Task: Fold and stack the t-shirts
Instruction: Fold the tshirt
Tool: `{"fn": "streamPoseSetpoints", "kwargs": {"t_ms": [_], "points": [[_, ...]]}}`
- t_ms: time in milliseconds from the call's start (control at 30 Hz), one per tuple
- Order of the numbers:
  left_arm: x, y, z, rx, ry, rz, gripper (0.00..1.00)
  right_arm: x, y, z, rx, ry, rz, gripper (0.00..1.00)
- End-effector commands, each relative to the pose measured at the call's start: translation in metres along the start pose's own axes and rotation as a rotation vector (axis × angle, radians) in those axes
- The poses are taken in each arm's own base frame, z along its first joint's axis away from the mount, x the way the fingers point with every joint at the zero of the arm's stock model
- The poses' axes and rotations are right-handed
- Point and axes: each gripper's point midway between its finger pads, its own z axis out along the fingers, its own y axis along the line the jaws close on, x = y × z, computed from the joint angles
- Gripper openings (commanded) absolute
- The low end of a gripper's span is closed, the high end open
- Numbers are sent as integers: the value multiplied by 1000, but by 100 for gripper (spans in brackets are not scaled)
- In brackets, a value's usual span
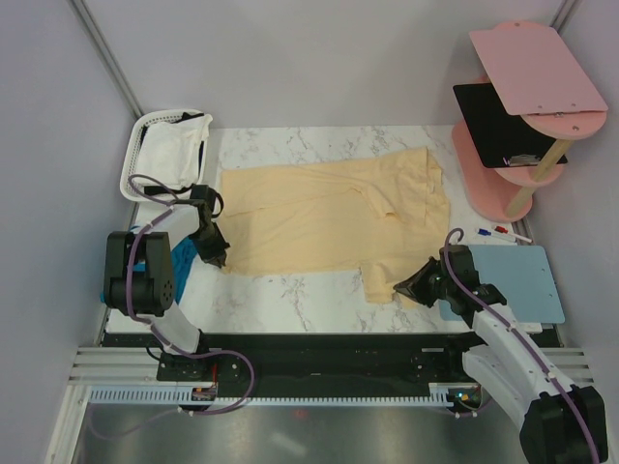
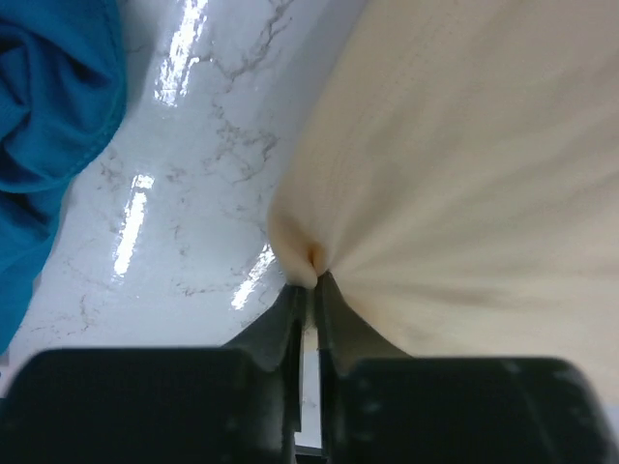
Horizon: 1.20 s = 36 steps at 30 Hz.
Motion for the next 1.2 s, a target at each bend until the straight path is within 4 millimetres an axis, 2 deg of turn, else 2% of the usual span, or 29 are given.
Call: {"fn": "streamPoseSetpoints", "kwargs": {"t_ms": [0,233,367,500,633,833,867,967,1000,1033,1167], "points": [[7,-4,8,17,32,-7,2,-8,19,-4,-63,-25,-29,0],[-4,-11,-27,94,-66,12,2,-16,30,-11,-84,-53,-66,0],[-4,-24,-43,184,-74,30,2,-29,45,-19,-91,-94,-135,0],[-14,-39,-53,242,-83,35,2,-43,59,-23,-91,-129,-207,0],[-25,-51,-56,274,-78,38,2,-60,76,-22,-80,-153,-284,0],[-45,-67,-61,309,-86,40,2,-91,116,-13,-93,-180,-372,0],[-49,-71,-62,315,-86,42,2,-95,115,-5,-74,-172,-376,0],[-55,-78,-61,328,-75,44,2,-112,130,3,-71,-194,-401,0],[-57,-78,-61,329,-75,42,2,-117,133,4,-69,-203,-410,0],[-58,-79,-61,332,-73,40,2,-125,145,1,-83,-226,-417,0],[-64,-79,-55,342,-51,22,2,-149,155,10,-73,-253,-414,0]]}}
